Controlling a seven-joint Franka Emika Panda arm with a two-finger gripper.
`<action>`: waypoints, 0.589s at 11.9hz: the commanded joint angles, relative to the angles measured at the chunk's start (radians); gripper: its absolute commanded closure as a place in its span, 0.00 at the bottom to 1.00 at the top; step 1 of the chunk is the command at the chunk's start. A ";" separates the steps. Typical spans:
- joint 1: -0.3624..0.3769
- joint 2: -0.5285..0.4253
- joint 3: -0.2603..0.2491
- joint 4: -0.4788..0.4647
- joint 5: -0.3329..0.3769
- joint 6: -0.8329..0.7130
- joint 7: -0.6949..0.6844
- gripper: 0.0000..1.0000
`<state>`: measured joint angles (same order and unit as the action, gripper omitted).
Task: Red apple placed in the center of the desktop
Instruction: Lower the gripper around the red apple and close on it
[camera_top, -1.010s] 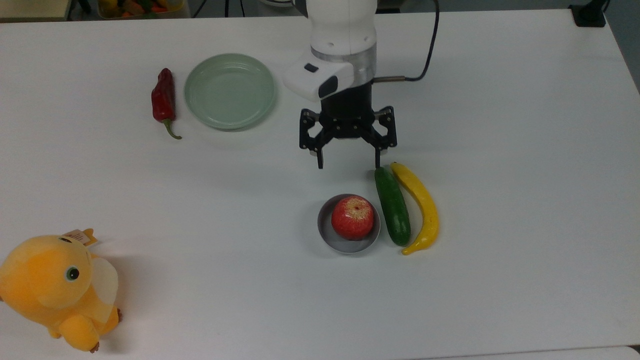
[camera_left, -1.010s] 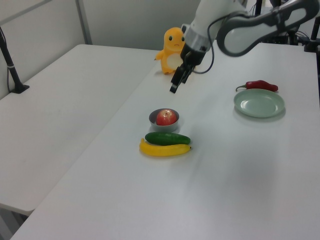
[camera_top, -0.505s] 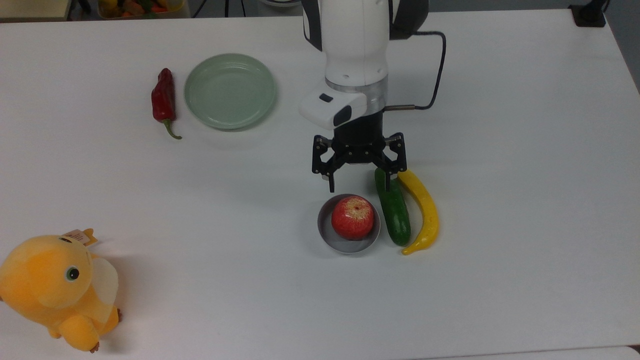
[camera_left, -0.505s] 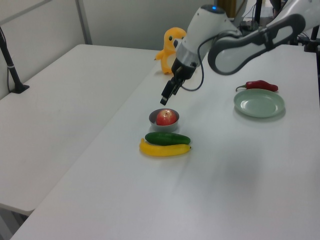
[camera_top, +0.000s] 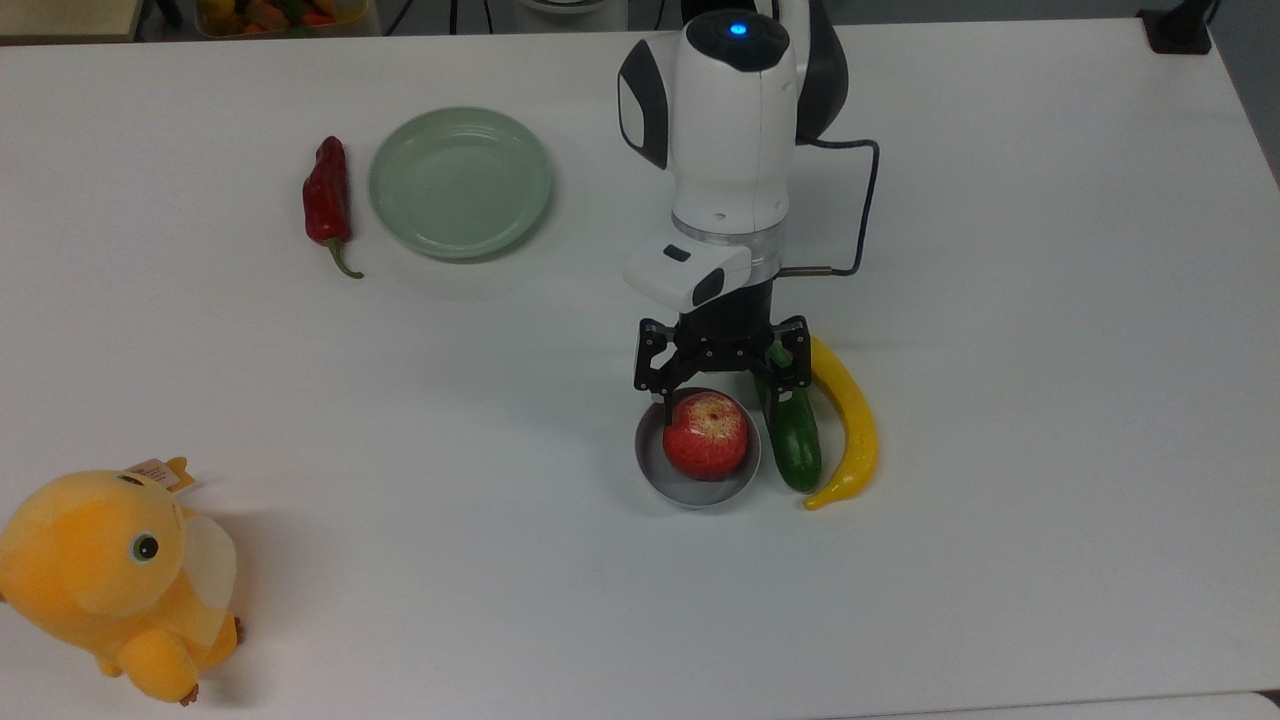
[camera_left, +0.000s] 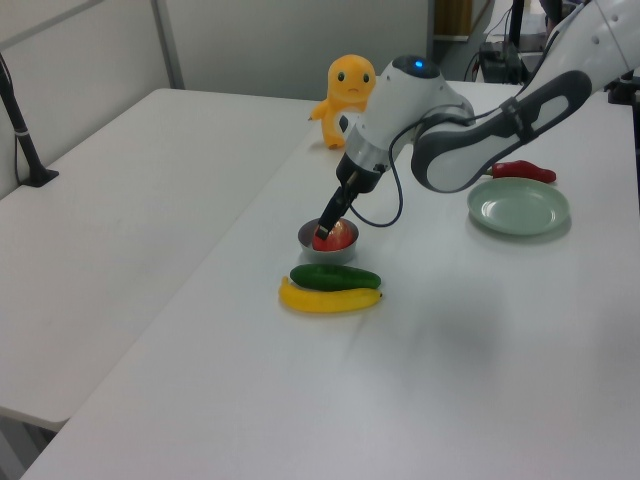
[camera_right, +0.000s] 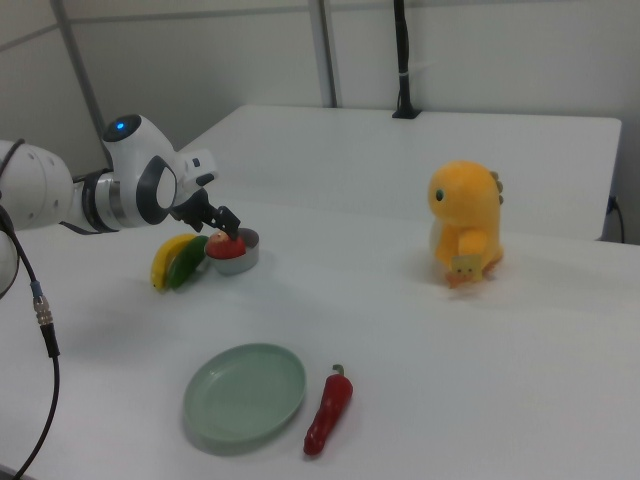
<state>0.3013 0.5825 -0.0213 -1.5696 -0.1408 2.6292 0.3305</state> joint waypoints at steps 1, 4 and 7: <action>0.005 0.043 -0.005 0.028 -0.045 0.044 0.041 0.00; 0.007 0.057 -0.005 0.026 -0.078 0.052 0.042 0.00; 0.007 0.059 -0.005 0.022 -0.150 0.051 0.042 0.30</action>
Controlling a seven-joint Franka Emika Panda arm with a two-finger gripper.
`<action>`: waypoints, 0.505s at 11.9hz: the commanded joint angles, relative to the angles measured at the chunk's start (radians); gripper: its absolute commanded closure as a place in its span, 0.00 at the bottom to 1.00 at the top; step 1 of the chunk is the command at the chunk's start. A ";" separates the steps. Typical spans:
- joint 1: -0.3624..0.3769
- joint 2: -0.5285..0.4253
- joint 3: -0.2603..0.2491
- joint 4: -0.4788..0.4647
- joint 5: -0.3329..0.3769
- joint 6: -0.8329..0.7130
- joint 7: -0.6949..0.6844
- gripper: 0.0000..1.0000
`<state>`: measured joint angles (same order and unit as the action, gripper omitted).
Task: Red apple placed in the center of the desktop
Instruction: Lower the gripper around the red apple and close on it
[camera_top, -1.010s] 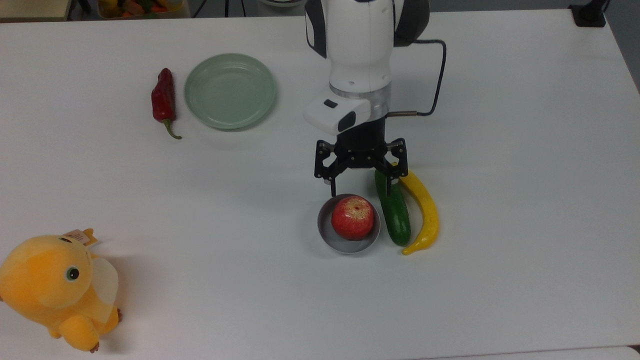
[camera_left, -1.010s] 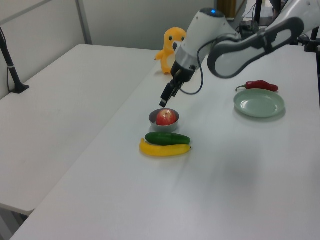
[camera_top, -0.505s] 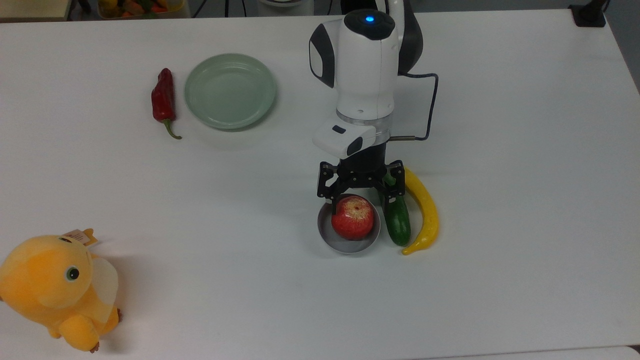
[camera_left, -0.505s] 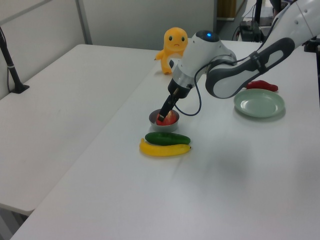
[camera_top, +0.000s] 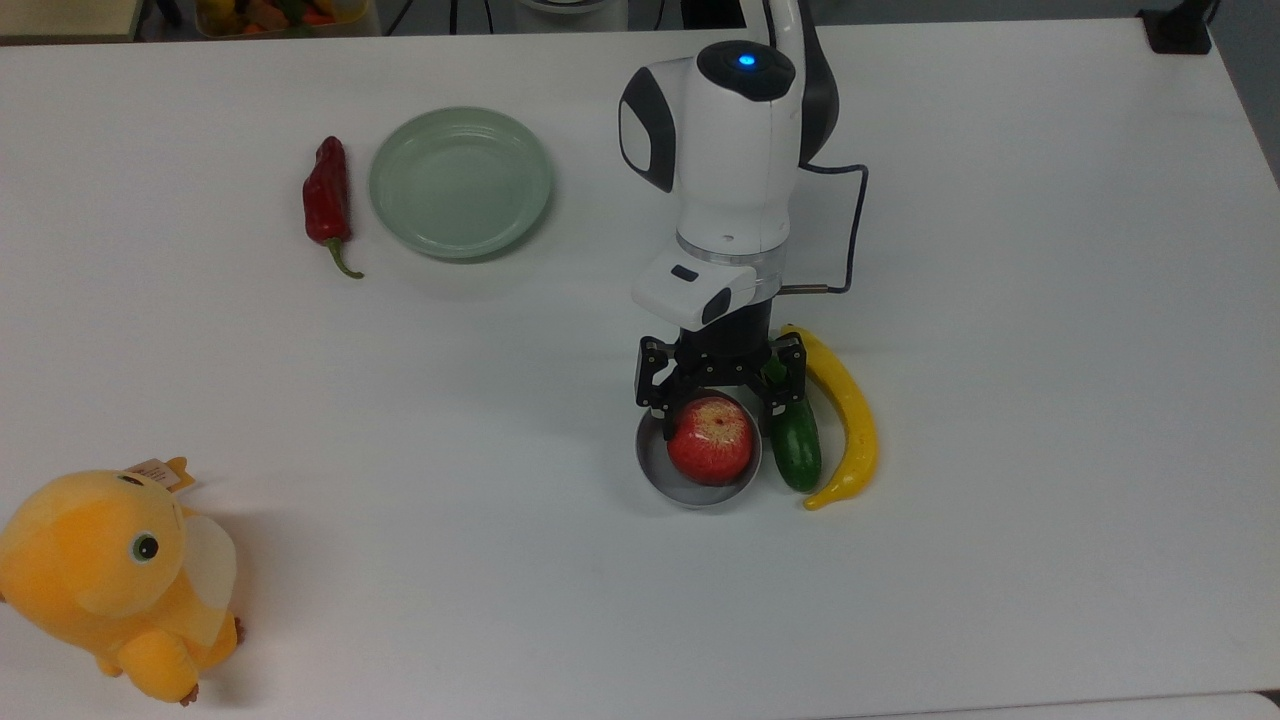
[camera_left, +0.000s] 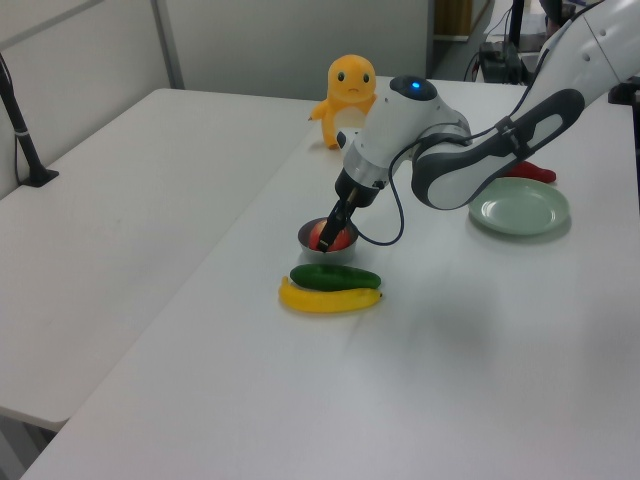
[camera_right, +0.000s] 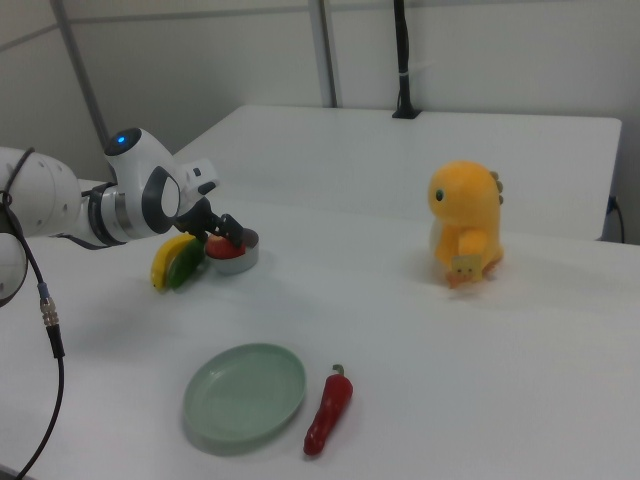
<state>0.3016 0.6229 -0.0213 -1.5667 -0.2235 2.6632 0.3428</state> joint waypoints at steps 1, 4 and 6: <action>0.007 0.017 -0.005 0.017 -0.083 0.017 0.030 0.48; 0.005 0.017 -0.005 0.016 -0.086 0.015 0.027 0.83; 0.005 0.014 -0.005 0.016 -0.085 0.015 0.027 0.85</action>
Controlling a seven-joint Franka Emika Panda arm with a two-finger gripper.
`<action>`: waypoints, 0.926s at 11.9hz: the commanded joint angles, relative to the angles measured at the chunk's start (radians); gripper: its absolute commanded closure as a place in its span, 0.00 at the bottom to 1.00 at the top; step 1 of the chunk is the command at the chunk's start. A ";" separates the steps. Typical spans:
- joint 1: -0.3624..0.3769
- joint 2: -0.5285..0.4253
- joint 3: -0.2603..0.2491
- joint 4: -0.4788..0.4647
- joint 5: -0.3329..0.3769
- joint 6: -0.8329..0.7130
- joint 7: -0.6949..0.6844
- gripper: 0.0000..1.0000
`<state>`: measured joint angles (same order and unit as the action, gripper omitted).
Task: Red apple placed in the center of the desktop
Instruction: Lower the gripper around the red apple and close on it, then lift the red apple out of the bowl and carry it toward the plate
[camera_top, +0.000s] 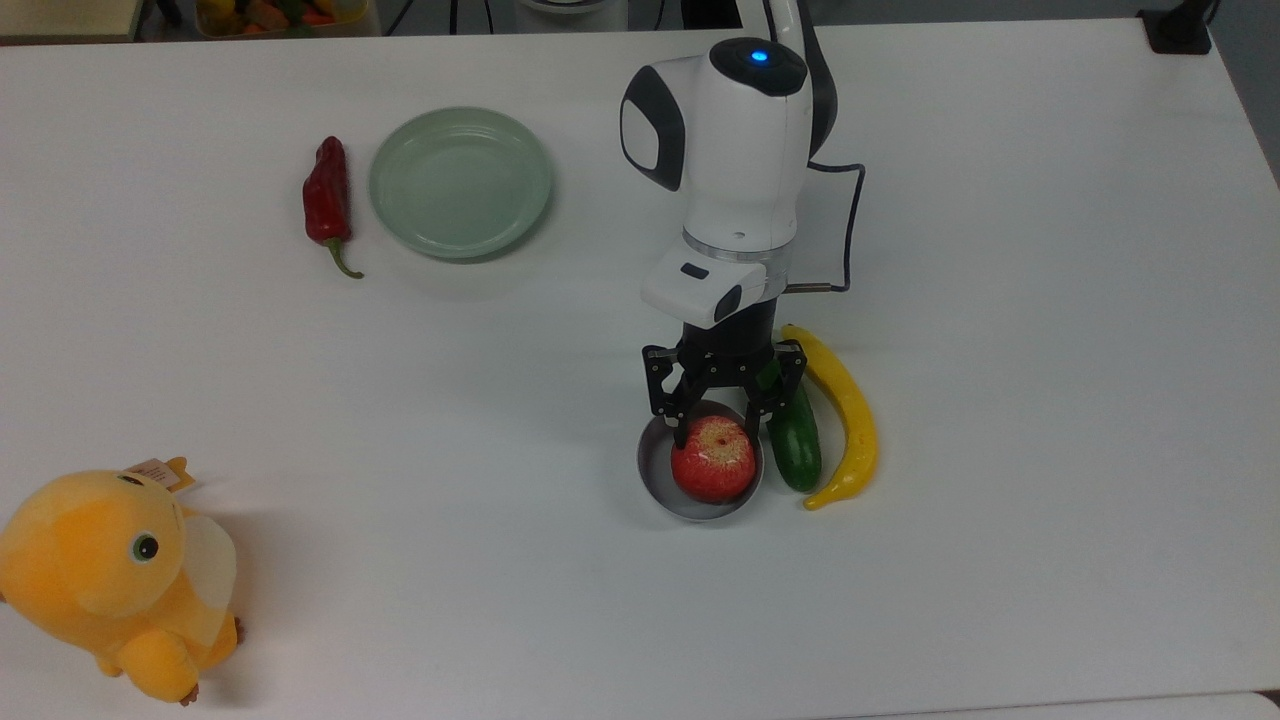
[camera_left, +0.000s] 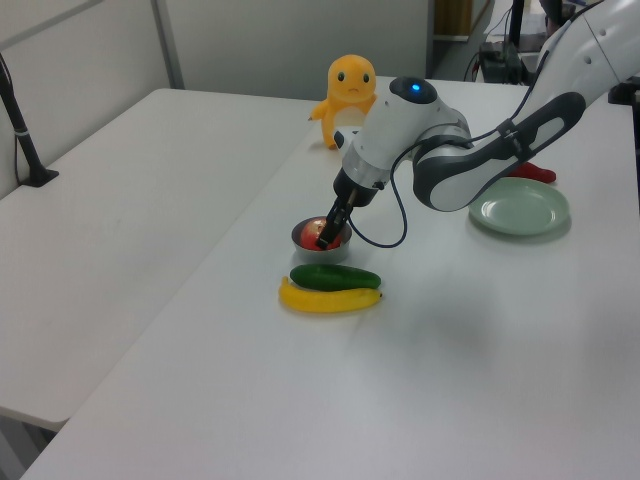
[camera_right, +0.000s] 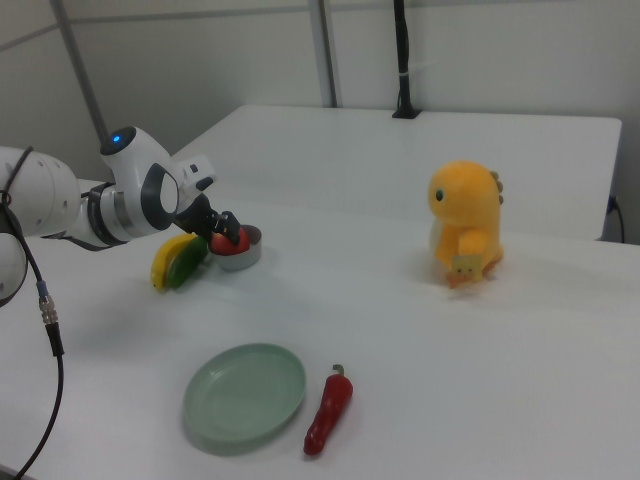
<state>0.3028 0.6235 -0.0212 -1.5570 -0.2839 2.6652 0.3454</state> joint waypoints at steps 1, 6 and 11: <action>0.001 0.009 -0.005 0.006 -0.023 0.013 0.024 0.85; -0.005 -0.088 -0.005 -0.009 -0.003 0.001 0.029 0.85; -0.021 -0.296 -0.003 -0.087 0.003 -0.220 0.041 0.84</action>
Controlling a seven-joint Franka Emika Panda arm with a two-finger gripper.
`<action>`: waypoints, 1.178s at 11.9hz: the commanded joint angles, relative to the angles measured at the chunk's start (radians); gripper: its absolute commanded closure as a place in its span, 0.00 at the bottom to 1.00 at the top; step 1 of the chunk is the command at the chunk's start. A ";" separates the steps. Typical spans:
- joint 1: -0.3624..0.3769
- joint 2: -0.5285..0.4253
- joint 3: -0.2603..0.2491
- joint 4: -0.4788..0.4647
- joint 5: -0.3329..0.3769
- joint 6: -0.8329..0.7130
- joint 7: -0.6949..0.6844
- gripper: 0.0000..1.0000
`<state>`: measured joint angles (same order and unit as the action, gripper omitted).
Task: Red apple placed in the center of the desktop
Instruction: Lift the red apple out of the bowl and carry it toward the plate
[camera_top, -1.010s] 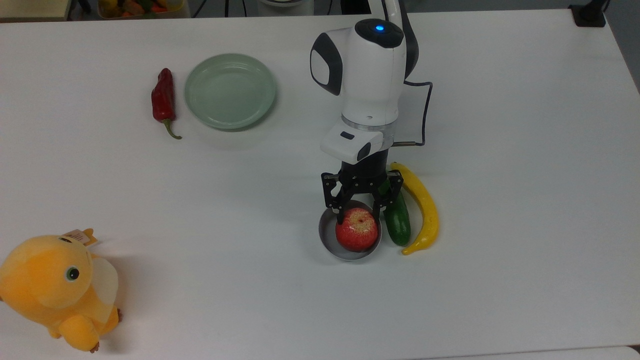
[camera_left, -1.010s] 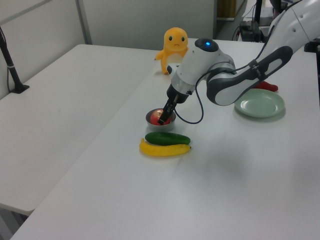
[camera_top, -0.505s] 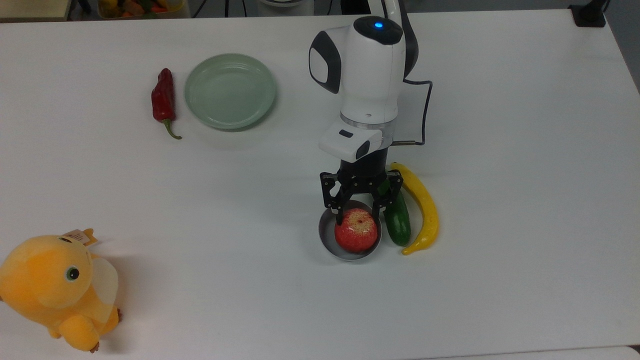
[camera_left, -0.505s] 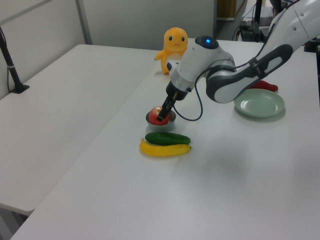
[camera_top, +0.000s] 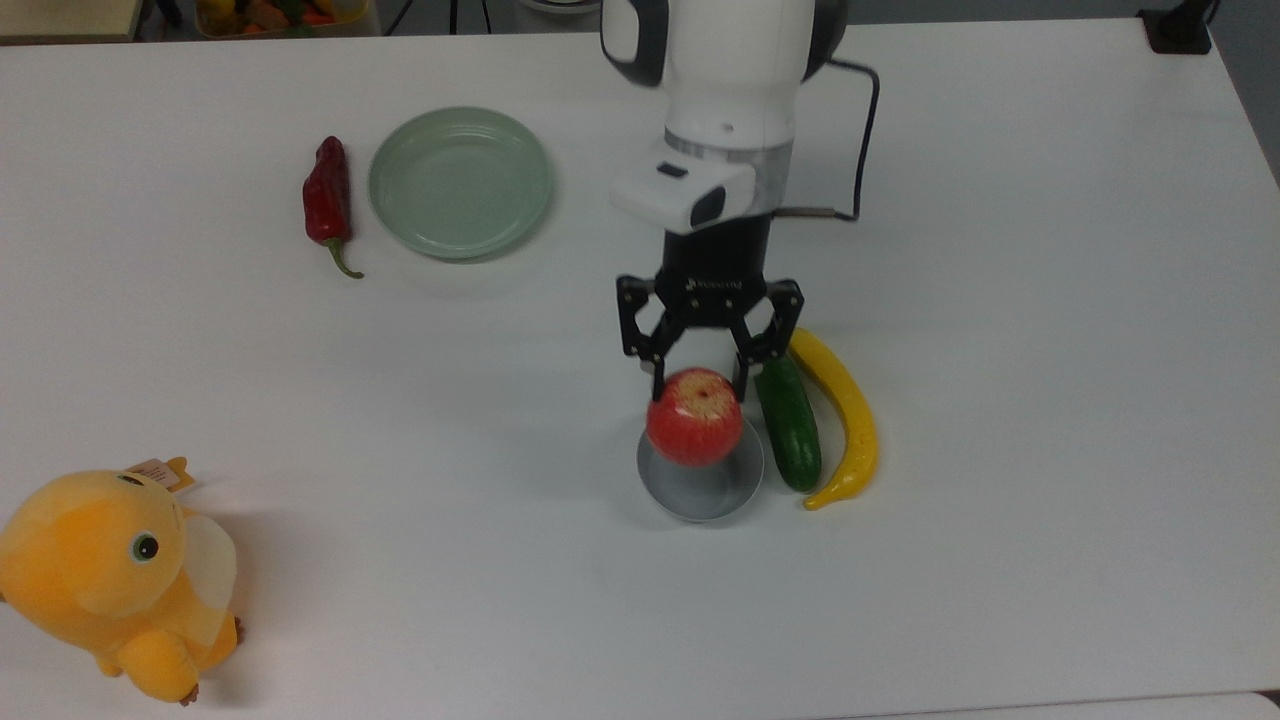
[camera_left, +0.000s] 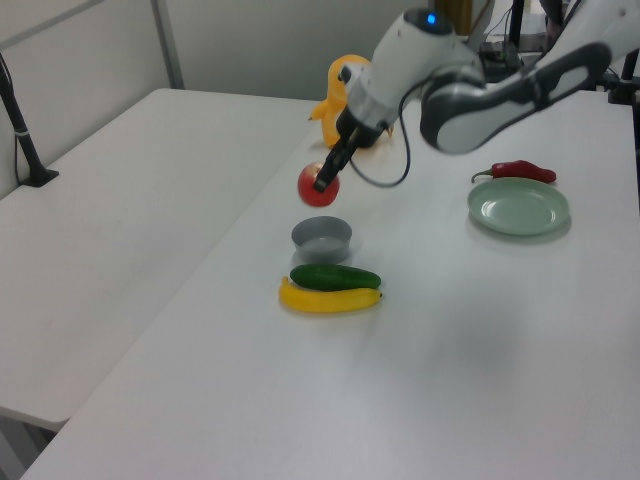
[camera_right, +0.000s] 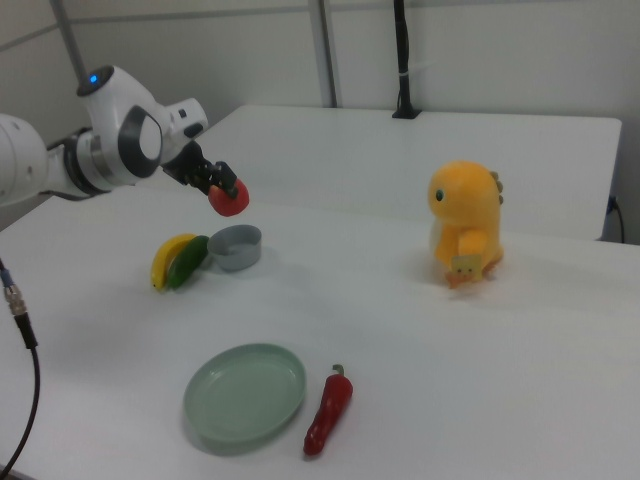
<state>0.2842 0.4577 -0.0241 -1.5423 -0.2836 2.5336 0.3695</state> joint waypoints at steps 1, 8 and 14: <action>-0.003 -0.170 0.000 -0.133 0.003 -0.131 0.014 0.84; -0.008 -0.405 0.000 -0.401 0.010 -0.331 -0.067 0.84; -0.013 -0.367 -0.002 -0.528 0.014 -0.279 -0.093 0.84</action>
<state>0.2767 0.0840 -0.0247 -2.0219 -0.2824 2.2077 0.3129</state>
